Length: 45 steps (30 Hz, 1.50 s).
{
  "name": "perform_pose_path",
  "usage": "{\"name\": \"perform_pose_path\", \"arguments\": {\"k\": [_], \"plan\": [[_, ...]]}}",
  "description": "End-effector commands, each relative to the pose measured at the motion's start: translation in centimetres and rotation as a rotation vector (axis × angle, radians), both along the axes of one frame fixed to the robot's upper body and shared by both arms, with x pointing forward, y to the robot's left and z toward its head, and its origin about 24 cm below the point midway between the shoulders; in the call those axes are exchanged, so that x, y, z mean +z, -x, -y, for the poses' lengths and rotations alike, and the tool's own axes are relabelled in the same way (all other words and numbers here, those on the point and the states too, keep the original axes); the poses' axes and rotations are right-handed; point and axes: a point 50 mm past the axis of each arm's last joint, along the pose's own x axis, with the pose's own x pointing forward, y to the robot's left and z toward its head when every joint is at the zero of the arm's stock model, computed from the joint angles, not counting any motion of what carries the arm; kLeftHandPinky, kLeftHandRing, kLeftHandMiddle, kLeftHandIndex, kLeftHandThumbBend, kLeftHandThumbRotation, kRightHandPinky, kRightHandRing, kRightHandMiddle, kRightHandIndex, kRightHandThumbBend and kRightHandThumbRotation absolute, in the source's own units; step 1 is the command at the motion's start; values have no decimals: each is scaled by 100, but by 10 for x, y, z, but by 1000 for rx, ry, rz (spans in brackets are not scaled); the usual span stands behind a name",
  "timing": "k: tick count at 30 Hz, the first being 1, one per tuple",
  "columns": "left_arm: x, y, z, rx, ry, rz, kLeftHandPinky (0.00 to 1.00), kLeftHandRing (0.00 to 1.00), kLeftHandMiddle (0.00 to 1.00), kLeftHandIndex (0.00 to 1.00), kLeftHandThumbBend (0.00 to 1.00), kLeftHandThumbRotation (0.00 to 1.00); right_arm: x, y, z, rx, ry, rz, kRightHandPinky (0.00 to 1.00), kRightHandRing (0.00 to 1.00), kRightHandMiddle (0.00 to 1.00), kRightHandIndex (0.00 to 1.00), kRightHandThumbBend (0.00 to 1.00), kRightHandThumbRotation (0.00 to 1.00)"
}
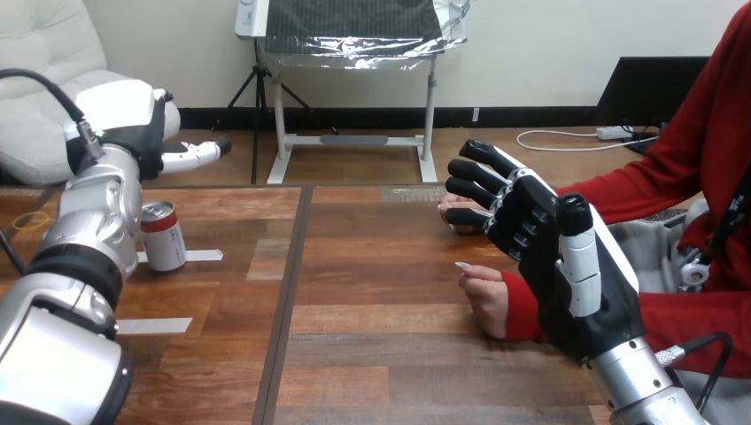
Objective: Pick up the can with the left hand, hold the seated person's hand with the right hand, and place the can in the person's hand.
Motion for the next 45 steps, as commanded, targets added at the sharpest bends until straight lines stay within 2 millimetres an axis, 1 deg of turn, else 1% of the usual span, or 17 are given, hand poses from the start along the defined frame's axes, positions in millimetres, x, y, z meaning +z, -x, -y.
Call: {"name": "perform_pose_path", "arguments": {"k": [1, 7, 20, 28, 37, 45], "plan": [[36, -15, 17, -47, -69, 68, 94, 95, 96, 95, 74, 91, 16, -9, -5, 15, -16, 86, 77, 86, 86, 88, 83, 100], [33, -14, 17, -40, -92, 54, 95, 96, 97, 95, 74, 90, 16, -9, -6, 18, -17, 88, 78, 86, 86, 88, 83, 100], [26, -12, 14, -24, -146, 14, 97, 98, 98, 96, 73, 85, 16, -8, -5, 17, -14, 84, 77, 86, 86, 88, 83, 100], [22, -11, 13, -16, -207, -15, 99, 98, 99, 97, 74, 85, 17, -8, -4, 19, -10, 85, 78, 86, 87, 88, 82, 100], [17, -9, 12, -18, -287, -45, 96, 95, 96, 95, 76, 83, 17, -7, -4, 21, -14, 82, 78, 86, 87, 88, 83, 100], [12, -8, 12, -20, -311, -78, 94, 94, 95, 93, 77, 82, 18, -7, -5, 19, -6, 94, 78, 86, 87, 88, 82, 100]]}}
